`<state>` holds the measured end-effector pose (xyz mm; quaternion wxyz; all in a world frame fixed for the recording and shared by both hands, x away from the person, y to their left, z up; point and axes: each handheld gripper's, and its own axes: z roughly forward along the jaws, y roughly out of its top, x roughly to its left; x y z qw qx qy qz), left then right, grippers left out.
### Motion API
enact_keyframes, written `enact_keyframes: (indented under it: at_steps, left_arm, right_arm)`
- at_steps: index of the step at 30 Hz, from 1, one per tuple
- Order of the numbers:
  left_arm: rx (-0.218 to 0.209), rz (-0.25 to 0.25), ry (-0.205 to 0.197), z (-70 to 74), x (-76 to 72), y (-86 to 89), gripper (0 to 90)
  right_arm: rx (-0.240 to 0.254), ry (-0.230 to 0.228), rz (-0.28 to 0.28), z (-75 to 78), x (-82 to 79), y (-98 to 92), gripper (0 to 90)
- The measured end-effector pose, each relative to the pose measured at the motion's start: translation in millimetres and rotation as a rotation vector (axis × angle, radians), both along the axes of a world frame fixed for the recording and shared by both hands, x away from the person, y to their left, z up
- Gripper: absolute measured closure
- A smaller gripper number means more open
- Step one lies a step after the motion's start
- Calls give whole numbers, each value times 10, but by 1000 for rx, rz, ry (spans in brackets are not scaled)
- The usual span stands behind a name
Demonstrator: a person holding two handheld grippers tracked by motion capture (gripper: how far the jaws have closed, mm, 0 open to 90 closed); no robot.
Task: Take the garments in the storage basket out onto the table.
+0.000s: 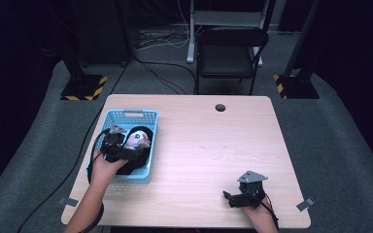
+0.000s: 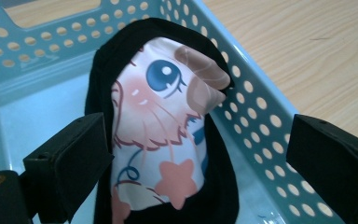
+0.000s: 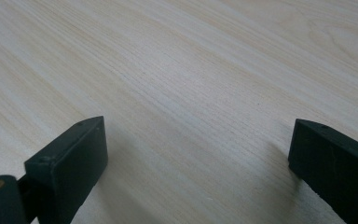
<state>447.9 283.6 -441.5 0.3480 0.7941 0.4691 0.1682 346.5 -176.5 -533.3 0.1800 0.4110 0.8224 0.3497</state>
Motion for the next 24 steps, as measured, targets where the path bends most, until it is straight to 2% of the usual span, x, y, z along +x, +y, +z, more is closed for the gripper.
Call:
enact_keyframes:
  at_steps: [8, 16, 24]
  left_arm:
    - [20, -11, 28, -11, 160, 3, 53]
    - [4, 10, 61, -102, 259, 13, 54]
    - [-4, 0, 97, -161, 346, -2, 64]
  right_arm:
    - [0, 0, 0, 0, 0, 0, 38]
    - [0, 0, 0, 0, 0, 0, 38]
    - [0, 0, 0, 0, 0, 0, 38]
